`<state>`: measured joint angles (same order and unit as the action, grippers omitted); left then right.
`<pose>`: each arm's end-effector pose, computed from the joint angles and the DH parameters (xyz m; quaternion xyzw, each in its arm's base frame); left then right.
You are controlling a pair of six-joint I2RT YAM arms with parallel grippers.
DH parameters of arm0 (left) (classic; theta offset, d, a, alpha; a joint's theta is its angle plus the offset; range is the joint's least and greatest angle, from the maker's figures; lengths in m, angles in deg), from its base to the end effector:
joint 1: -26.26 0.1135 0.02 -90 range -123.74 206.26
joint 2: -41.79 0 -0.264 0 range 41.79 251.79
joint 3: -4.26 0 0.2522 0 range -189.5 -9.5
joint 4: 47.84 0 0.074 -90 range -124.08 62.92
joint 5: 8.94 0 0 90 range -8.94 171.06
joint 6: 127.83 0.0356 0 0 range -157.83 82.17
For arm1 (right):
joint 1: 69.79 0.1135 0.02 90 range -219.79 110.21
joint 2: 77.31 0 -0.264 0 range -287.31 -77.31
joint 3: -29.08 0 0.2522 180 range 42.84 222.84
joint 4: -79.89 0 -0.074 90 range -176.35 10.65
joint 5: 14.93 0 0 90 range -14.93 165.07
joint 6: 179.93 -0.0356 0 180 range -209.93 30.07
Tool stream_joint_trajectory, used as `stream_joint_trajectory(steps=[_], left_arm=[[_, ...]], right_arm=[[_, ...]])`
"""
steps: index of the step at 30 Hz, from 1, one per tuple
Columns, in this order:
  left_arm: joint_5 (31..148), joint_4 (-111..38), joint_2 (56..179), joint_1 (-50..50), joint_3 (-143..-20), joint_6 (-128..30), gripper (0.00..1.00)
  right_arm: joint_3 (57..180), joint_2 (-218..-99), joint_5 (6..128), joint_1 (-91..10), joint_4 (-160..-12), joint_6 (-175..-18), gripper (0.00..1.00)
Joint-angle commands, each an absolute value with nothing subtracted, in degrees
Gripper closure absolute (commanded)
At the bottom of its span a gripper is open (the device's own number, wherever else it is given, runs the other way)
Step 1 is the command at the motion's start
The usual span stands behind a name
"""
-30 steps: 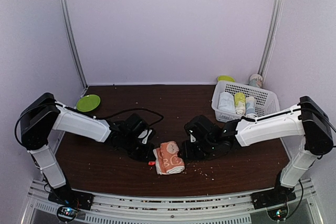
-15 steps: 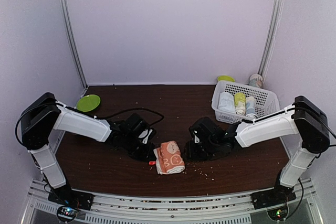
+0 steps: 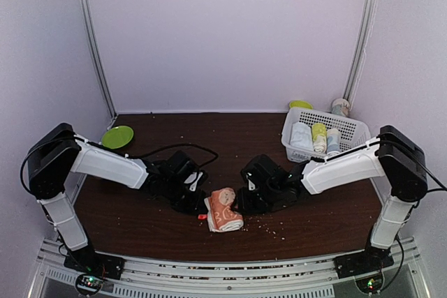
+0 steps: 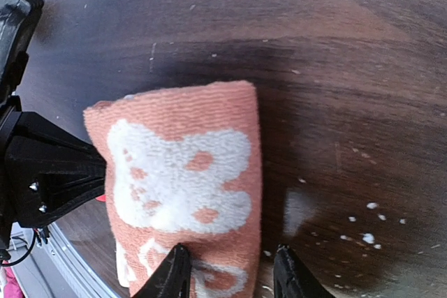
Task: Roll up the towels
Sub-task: Roll the towel at the center of the board.
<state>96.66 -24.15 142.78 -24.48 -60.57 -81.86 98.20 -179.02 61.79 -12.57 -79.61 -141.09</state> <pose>0.2004 -0.2603 0.1302 0.0912 0.9529 -0.2784 0.0780 0.1833 0.2998 0.1493 -0.0864 0.9390 0.3192 0.0950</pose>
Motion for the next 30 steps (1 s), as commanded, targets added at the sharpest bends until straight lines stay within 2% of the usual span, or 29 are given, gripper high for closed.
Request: stream_joint_trajectory(steps=[1,14,21,30], left_arm=[[95.83,-23.04,144.44,-24.89,-60.35,-81.07,1.0],[96.04,-23.09,143.83,-25.15,-60.04,-81.11,1.0],[95.61,-18.11,138.87,-25.15,-60.24,-79.21,1.0],[95.27,-8.93,128.75,-25.15,-63.21,-76.13,0.88]], right_arm=[[101.16,-180.47,60.98,-11.07,-79.08,-140.65,0.58],[106.45,-185.01,60.83,-9.1,-76.91,-140.38,0.58],[106.02,-188.14,62.47,-9.05,-75.16,-140.34,0.58],[106.0,-188.58,63.29,-8.94,-74.73,-139.58,0.58]])
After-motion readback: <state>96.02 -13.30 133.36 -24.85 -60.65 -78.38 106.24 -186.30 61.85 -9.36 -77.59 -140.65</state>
